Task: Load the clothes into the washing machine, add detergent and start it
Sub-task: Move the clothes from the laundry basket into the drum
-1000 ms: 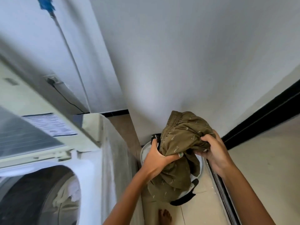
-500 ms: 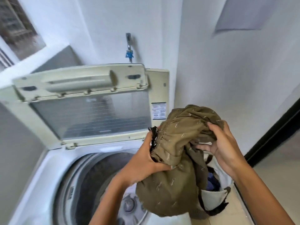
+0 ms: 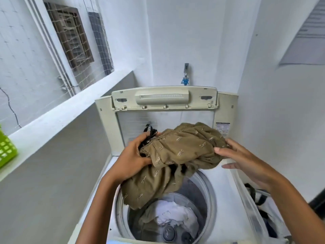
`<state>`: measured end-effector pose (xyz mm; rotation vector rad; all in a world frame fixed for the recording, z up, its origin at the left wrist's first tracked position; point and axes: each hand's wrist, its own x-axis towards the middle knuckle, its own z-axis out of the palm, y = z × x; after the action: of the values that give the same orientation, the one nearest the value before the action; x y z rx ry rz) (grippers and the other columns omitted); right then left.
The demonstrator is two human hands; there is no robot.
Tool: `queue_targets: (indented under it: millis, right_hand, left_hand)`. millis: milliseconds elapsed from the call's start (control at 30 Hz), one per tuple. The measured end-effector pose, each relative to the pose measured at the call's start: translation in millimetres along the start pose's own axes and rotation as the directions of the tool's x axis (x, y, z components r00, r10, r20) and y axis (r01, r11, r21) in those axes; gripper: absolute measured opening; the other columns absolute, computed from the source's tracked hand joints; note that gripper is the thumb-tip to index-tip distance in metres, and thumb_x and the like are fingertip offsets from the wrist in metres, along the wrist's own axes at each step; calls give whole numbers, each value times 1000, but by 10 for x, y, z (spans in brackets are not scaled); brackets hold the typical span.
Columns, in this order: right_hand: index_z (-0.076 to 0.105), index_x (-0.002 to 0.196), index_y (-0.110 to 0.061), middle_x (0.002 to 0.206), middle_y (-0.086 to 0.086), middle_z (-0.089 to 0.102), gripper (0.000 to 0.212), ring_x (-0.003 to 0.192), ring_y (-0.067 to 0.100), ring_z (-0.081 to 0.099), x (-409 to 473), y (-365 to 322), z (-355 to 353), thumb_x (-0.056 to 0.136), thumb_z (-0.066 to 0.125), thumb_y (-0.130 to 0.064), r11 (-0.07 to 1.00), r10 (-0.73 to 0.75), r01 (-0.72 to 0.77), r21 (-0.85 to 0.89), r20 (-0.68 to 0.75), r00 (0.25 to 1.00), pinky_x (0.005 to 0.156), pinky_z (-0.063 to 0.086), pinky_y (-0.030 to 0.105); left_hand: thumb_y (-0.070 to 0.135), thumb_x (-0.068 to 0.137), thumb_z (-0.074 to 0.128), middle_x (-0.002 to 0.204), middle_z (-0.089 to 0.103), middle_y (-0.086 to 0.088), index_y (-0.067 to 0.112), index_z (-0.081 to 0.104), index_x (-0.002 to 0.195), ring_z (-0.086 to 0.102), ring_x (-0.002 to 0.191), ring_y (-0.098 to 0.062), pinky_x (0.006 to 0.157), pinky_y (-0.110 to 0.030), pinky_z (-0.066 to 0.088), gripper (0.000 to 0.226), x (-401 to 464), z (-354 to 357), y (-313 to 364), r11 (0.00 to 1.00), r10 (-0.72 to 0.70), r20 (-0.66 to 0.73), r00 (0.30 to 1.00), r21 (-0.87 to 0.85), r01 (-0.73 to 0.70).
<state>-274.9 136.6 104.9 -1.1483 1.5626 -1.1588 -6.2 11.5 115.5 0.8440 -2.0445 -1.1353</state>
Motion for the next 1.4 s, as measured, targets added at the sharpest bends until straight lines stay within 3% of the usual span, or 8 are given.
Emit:
queue_targets:
  millis: [200, 333, 533, 633, 833, 1000, 1233, 1400]
  right_hand:
    - [53, 117, -31, 125, 5, 62, 65, 111, 22, 62, 256, 132, 38, 58, 76, -44, 971, 48, -40, 238, -31, 998, 98, 45, 48]
    - [52, 123, -36, 126, -1, 61, 84, 114, 17, 60, 449, 259, 209, 48, 78, -63, 983, 127, -144, 109, 150, 980, 94, 48, 40]
    - [51, 128, -28, 125, -8, 63, 80, 113, 7, 61, 459, 341, 489, 58, 82, -54, 978, 173, -206, 40, 402, 899, 87, 51, 19]
    - [55, 128, -17, 126, 1, 64, 59, 118, 19, 59, 415, 299, 489, 75, 76, -32, 990, 141, -134, -47, 457, 878, 97, 48, 27]
    - [69, 99, -29, 92, -7, 73, 20, 88, 12, 69, 445, 42, 348, 79, 75, -26, 849, -111, 180, -496, 165, 980, 83, 54, 29]
    - [64, 85, -34, 78, -12, 69, 11, 77, 7, 64, 411, -295, 148, 78, 72, -34, 656, -301, 209, -726, 3, 954, 74, 54, 41]
    - [58, 65, -27, 56, -7, 58, 27, 60, 9, 55, 365, -624, -6, 66, 78, -45, 497, -482, 156, -854, -122, 868, 69, 34, 29]
    - [57, 69, -26, 81, -13, 55, 29, 88, 12, 45, 405, -574, -15, 64, 78, -46, 408, -551, 168, -897, -95, 829, 81, 29, 36]
  left_hand:
    - [-3, 81, 70, 110, 70, 7, 17, 69, 112, 65, 107, -7, 102, -32, 48, 37, 64, -157, -119, 997, 29, 122, 992, 66, -37]
    - [-1, 84, 65, 112, 68, 5, 18, 70, 109, 63, 109, -10, 100, -39, 48, 32, 221, -138, -194, 985, 91, 238, 967, 123, -123]
    - [-5, 86, 62, 111, 69, 1, 12, 68, 111, 64, 107, -10, 97, -25, 48, 31, 317, -41, -280, 993, 110, 252, 961, 10, -116]
    - [-5, 87, 60, 107, 68, 7, 16, 68, 108, 63, 105, -7, 94, -19, 46, 32, 339, -44, -374, 993, 90, 258, 962, 45, -105]
    - [4, 87, 56, 105, 66, 15, 47, 53, 110, 62, 100, -10, 88, -30, 49, 49, 371, -104, -541, 934, -20, 170, 985, 354, -42]
    - [27, 77, 73, 92, 67, 14, 39, 51, 111, 62, 82, -13, 76, -32, 51, 43, 456, -261, -396, 815, -65, 19, 998, 577, 42]
    - [35, 67, 79, 81, 63, 6, 28, 55, 79, 61, 82, -21, 69, -27, 42, 27, 687, -369, -305, 691, -172, 165, 971, 723, -1]
    - [43, 56, 88, 85, 69, 7, 26, 62, 78, 65, 85, -18, 80, -29, 50, 37, 754, -481, -359, 677, -439, 319, 840, 732, 76]
